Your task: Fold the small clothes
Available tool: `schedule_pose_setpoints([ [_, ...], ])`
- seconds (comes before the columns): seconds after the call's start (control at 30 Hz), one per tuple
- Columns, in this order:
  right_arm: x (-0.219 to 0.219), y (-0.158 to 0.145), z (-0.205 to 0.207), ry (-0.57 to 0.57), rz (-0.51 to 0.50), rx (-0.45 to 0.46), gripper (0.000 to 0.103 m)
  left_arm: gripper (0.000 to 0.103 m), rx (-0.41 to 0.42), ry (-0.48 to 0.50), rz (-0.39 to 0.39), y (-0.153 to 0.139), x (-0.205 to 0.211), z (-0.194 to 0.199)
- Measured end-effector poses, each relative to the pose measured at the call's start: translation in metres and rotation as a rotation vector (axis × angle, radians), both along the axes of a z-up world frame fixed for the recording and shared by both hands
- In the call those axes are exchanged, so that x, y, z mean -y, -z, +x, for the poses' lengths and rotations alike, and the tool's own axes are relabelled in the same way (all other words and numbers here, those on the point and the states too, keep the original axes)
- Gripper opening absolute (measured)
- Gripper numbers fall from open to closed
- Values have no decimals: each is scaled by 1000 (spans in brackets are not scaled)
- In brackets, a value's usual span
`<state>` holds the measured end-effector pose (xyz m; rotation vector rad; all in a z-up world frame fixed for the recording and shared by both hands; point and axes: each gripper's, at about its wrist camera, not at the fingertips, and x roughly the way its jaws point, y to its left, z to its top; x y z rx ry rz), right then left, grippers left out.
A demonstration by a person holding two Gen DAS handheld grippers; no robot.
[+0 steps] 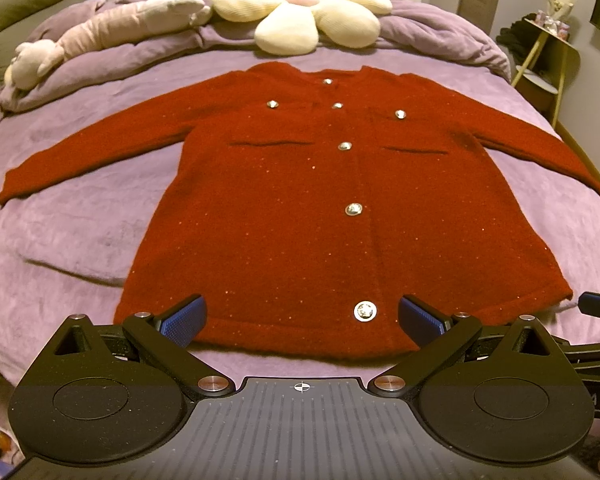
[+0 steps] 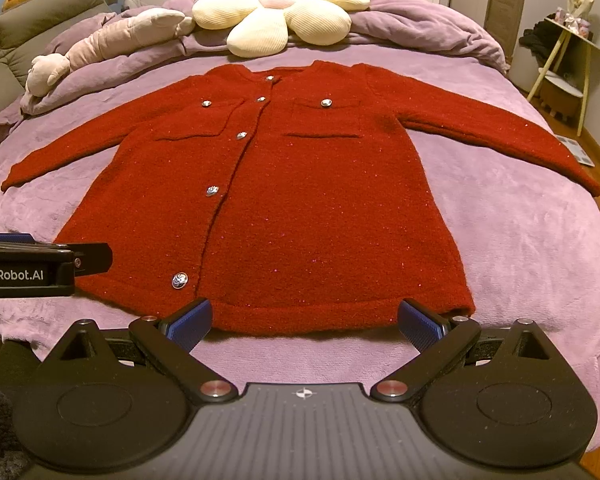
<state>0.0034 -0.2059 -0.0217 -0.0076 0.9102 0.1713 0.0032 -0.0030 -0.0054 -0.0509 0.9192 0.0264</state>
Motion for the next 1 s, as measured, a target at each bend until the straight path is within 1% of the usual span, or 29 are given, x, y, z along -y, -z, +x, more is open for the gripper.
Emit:
schedule_pose_setpoints([
  [0.87, 6, 1, 5, -2, 15, -13, 99, 103, -34, -12, 3, 7, -1, 7],
  [1.0, 8, 1, 6, -3, 40, -9, 99, 103, -45, -12, 2, 10, 0, 8],
])
